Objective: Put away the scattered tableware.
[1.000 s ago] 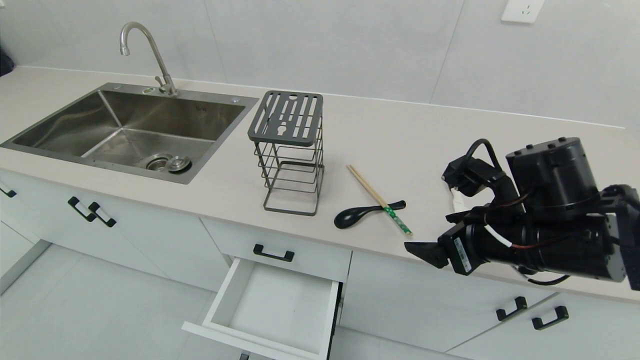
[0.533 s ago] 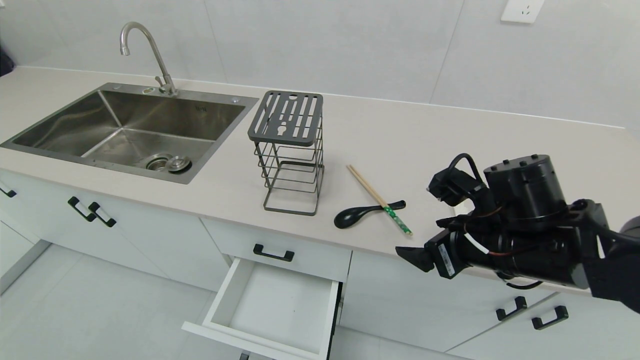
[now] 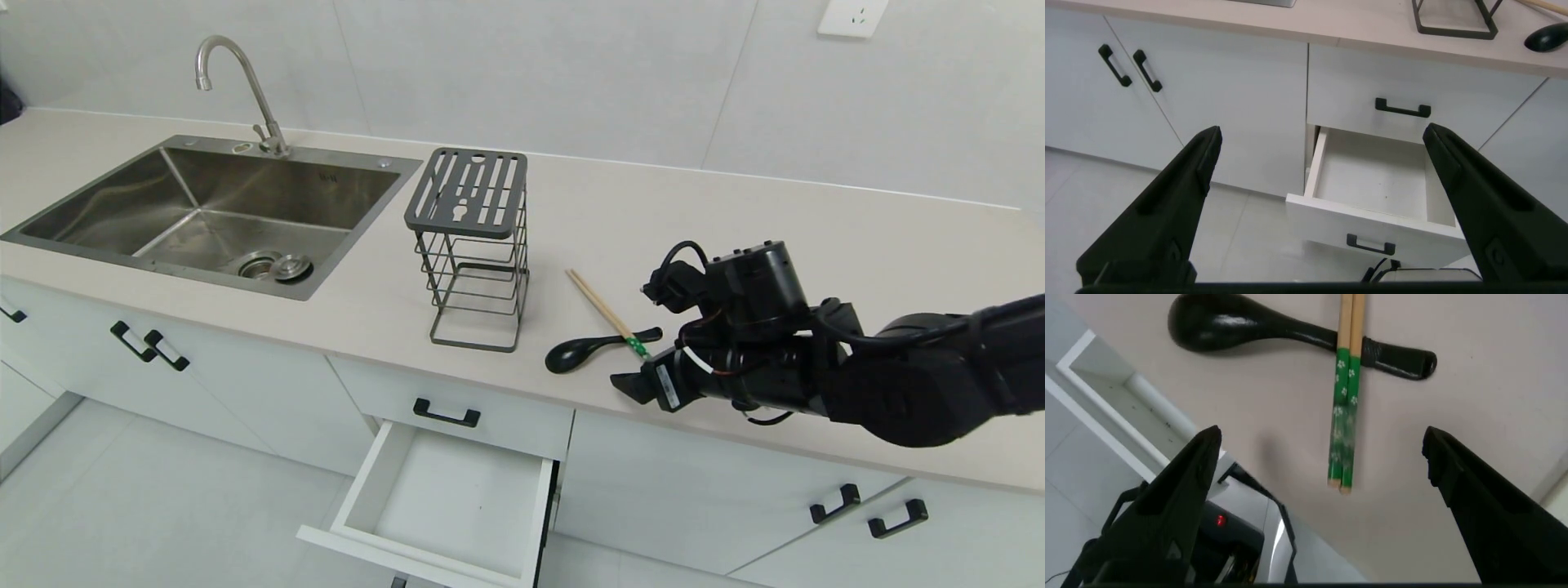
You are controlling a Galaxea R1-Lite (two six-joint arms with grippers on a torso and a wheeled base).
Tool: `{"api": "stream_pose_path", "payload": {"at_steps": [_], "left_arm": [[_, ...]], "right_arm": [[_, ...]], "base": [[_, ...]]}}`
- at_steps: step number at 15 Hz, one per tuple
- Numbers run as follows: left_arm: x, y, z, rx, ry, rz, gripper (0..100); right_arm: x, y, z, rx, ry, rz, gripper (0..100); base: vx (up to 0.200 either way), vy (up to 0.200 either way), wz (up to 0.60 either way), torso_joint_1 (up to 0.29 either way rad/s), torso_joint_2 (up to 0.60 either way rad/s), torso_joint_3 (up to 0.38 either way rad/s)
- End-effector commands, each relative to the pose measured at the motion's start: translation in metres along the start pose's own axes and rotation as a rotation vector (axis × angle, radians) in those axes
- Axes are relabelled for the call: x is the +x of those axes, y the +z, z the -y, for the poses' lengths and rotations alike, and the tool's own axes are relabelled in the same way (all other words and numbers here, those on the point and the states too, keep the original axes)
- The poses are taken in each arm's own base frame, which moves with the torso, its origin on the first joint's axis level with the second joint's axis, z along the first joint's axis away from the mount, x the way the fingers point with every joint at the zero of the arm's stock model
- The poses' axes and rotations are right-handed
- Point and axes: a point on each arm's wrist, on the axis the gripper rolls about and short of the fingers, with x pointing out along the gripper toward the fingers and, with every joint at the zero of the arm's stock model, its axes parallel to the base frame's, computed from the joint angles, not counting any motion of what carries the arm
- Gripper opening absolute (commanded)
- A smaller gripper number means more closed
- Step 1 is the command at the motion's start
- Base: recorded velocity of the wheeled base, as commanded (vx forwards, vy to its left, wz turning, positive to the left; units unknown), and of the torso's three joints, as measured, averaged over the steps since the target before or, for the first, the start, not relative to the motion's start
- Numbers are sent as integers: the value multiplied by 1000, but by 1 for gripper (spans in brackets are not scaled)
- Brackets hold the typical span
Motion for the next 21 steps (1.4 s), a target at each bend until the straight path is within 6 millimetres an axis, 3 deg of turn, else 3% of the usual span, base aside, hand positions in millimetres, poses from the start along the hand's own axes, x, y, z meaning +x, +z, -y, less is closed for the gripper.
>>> {"api": "stream_pose_path", "payload": {"at_steps": [1, 9, 10, 21], "left_arm": [[0, 0, 0, 0, 0, -1, 100], [0, 0, 0, 0, 0, -1, 100], [0, 0, 0, 0, 0, -1, 100], [0, 0, 0, 0, 0, -1, 100]], "right_arm": [[22, 0, -3, -4, 0, -24, 100], [27, 0, -1, 4, -43, -30, 100], [27, 0, -2, 1, -39, -33, 0], [12, 8, 16, 36, -99, 7, 0]], "base": [[0, 0, 0, 0, 0, 0], [0, 0, 0, 0, 0, 0], [0, 0, 0, 0, 0, 0], [0, 0, 0, 0, 0, 0]]}}
